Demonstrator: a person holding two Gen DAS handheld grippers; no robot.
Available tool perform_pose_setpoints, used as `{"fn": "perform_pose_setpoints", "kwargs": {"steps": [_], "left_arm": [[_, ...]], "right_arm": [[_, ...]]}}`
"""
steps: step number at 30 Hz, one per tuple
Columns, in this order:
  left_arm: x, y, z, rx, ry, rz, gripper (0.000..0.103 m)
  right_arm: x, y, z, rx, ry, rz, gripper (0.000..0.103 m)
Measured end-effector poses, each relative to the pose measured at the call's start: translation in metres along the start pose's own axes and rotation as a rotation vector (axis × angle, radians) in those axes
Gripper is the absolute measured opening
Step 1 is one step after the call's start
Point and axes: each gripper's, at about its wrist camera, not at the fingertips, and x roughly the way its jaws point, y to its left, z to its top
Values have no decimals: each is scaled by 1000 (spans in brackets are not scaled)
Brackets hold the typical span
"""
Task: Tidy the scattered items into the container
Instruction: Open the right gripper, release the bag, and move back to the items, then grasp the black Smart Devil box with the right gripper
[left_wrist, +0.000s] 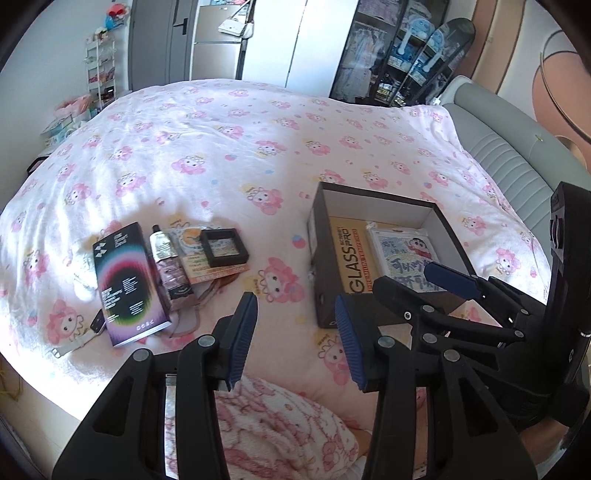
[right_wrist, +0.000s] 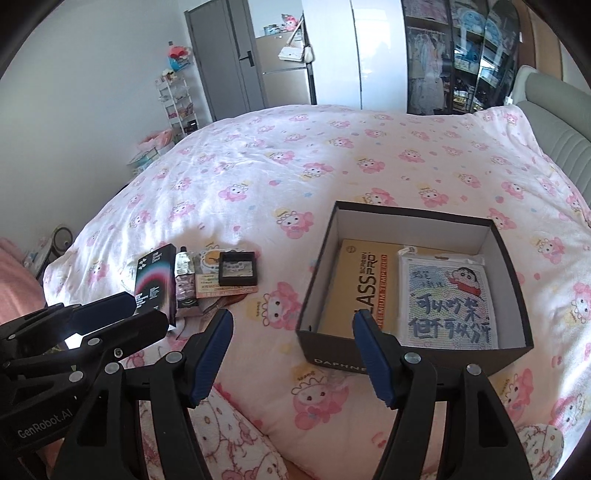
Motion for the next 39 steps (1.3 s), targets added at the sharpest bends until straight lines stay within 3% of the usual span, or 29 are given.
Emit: {"fn": "perform_pose_setpoints", "kwargs": {"steps": [11,17,28,33,39], "left_arm": [[-5,121,-24,-231,-2,59,45],[11,162,-37,-323,14,58,45],[36,201,-50,-419,42,46,45],[59,230,-58,-489,79,62,45],[93,266,-69,-574,139,-17,46]], "right_arm": [[67,107,12,-219,131,152,65],[103,140,10,-260,200,190,65],[144,175,11,-373,268,172,65],[169,174,13,-384,298,175,65],[205,166,16,-371,399,192,65]]}}
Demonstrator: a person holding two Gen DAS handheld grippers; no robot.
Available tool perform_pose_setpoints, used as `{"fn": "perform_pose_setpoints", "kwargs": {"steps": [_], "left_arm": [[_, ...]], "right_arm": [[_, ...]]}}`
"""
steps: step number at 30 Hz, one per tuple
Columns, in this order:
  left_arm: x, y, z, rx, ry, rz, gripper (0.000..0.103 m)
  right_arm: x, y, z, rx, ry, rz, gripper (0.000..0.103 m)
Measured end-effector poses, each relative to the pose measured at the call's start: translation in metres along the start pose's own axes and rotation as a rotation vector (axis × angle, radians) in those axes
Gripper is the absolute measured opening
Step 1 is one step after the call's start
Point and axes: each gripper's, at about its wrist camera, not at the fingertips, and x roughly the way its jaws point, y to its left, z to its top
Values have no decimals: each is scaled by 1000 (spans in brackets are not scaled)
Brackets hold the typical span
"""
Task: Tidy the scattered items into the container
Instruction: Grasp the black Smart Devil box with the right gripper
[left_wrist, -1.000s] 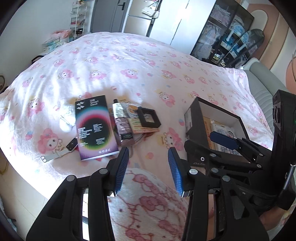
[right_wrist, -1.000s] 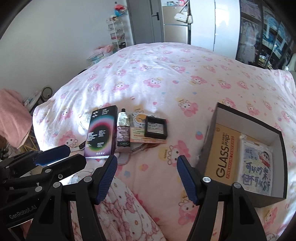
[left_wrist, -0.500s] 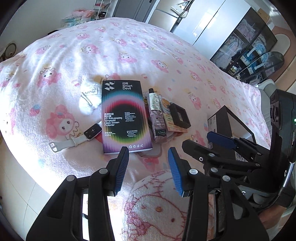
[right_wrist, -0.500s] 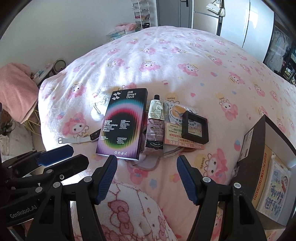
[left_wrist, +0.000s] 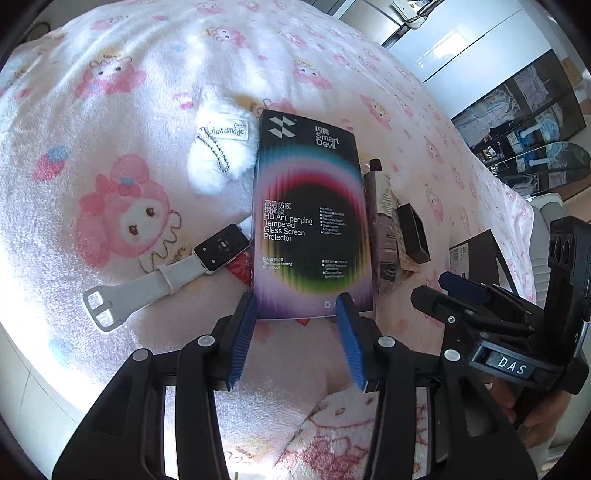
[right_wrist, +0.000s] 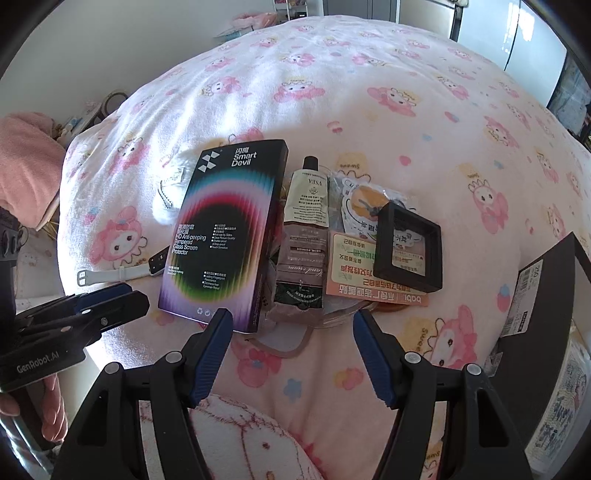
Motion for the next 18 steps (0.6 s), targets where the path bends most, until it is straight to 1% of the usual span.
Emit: {"fn": "perform_pose_setpoints", "kwargs": {"steps": [2,5,9,10,12,14,16,17,18], "left_arm": [[10,6,3,-24,20,-18,46],[19,8,7,-23,19,14,47],[28,14,16,-43,18,23,47],[31,17,18,-56,21,17,47],[37,19,21,-73,26,-9,54],[42,16,23,-68,32,-18,55],[48,13,24,-70,46,-30,57],[48,10,24,-64,46,-23,56],[46,7,24,-58,45,-24,54]], "right_arm": [[10,5,2,-32,23,5,65],[24,12,2,-72,58,29,65],[42,15,5,-84,100,87,65],[46,15,7,-85,105,103,65],[53,15,9,-84,108,123,65],[57,14,12,-77,112,121,65],[57,13,15,-65,107,140,65],[56,13,16,-59,102,155,65],[55,12,17,-53,102,164,65]]}}
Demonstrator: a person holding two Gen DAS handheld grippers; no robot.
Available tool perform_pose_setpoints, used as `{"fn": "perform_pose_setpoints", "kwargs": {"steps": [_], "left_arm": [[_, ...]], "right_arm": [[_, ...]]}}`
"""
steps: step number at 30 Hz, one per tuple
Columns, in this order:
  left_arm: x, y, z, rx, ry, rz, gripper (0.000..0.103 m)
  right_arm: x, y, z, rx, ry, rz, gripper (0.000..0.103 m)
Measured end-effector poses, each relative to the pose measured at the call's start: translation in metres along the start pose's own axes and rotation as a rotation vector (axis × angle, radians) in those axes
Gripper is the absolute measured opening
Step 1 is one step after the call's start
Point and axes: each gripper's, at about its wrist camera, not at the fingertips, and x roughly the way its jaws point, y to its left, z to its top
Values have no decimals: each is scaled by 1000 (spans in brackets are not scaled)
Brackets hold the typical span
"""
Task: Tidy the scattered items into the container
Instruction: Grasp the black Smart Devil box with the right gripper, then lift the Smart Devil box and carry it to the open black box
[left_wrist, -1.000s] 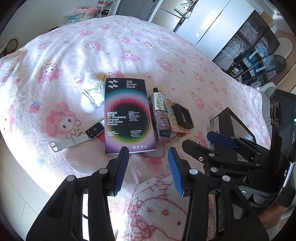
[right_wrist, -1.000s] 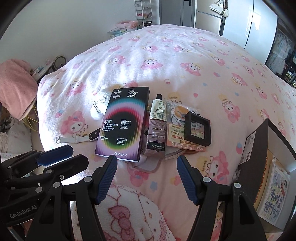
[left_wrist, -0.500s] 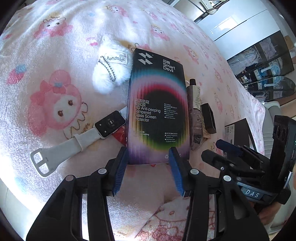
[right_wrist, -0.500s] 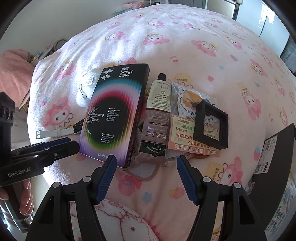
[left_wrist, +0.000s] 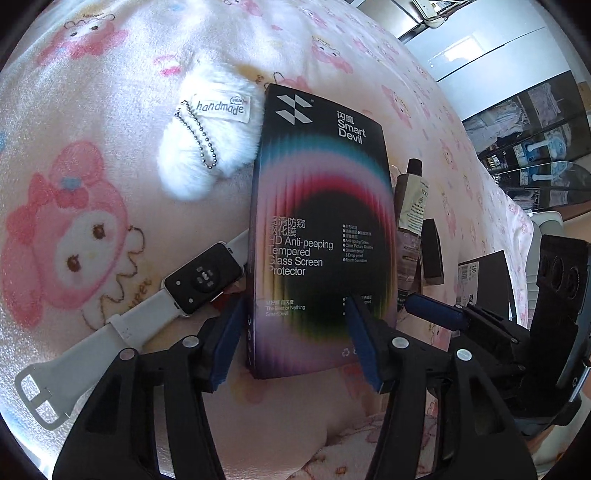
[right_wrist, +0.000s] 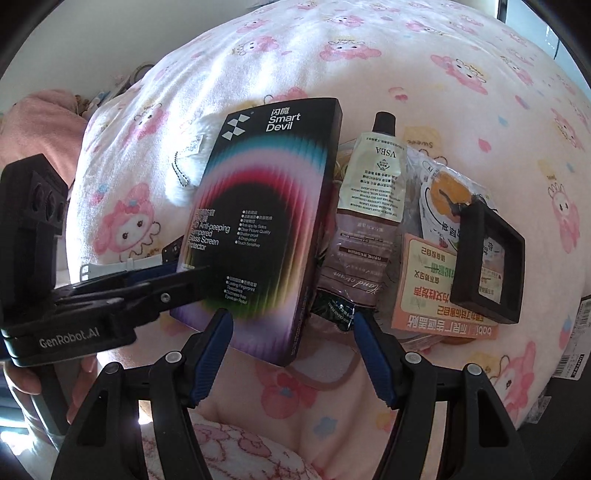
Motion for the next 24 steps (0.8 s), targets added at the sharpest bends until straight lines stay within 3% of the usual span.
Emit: {"fn": "perform_pose_setpoints", "kwargs": {"steps": [3,6,11,15,19,21,24], "left_arm": [[-8,-6,-4,3,-1,-40,49],[-17,-10,-11,23,-1,-35,49],[-27,1,-15,2,-11,-59,49],[-16,10,-4,-5,-2,-16,49],[0,10,3,7,26,-36,51],[8,9,4,3,40,-59,58],[5,3,4,14,38,-37,57]], "right_arm": [[-5,5,-3,-1,1,73,59],[-9,12,-11,-32,-7,26,59],[-21,15,-20,-32,-7,73,58],[-15,8,-10,-18,-5,21,58],[1,-1,-6,25,22,57,58],[7,0,-5,35,28,89,50],[5,2,-6,42,8,47,40]]}}
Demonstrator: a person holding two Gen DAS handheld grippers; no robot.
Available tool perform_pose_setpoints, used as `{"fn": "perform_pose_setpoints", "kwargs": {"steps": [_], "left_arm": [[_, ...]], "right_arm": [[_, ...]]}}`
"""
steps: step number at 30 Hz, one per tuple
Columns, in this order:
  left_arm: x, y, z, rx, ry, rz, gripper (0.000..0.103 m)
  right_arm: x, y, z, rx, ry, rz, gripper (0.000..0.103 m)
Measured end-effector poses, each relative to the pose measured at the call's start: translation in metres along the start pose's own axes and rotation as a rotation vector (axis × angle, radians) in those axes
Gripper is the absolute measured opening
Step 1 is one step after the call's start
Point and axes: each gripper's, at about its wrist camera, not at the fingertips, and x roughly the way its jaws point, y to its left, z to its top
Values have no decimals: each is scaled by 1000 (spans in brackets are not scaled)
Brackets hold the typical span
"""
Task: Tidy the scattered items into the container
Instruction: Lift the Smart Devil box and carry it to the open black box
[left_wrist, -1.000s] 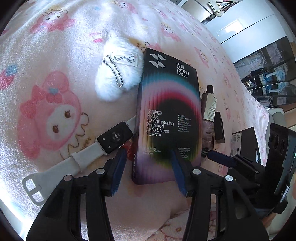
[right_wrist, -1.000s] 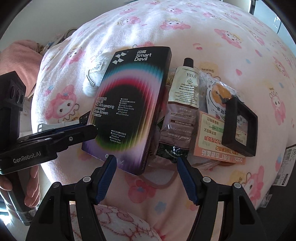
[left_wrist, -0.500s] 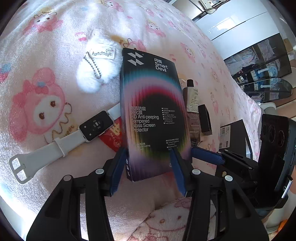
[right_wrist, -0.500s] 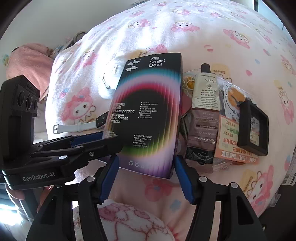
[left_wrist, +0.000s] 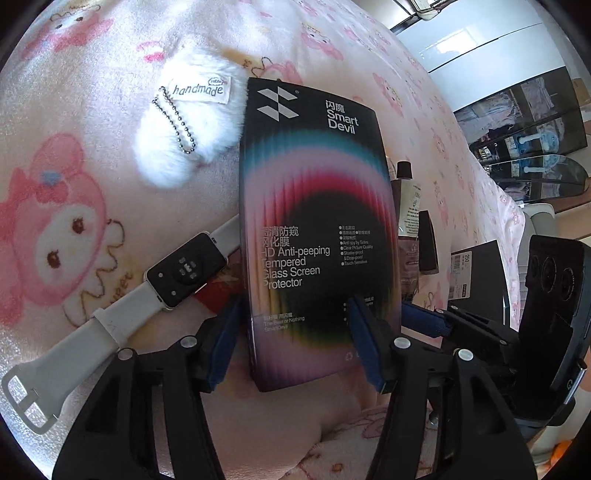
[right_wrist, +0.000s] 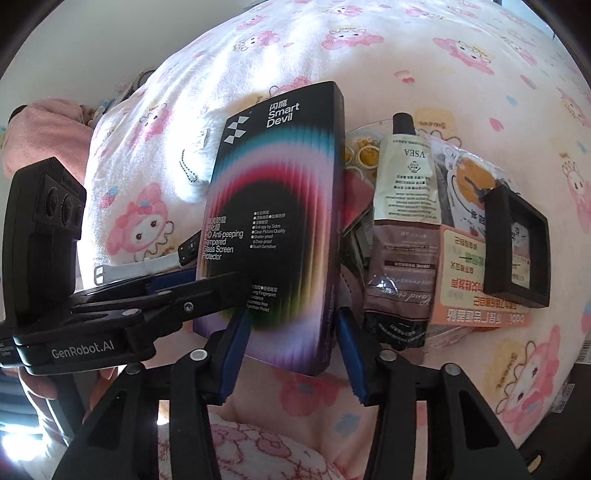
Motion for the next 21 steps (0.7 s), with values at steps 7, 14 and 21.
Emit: {"fn": "perform_pose_setpoints", "kwargs": {"steps": [7,14,21], "left_arm": [[-37,-29,-11,57,-46,-64,53],[-61,-61,-29,109,-70,-72,53],[-73,-97,-49,163,-62,-69,52]], "right_arm": [[-51,2,-6,32,-115,20,38],[-93,10,-30,11,-182,-13,38],[-125,-6,-63,71,-230,38,38]]}}
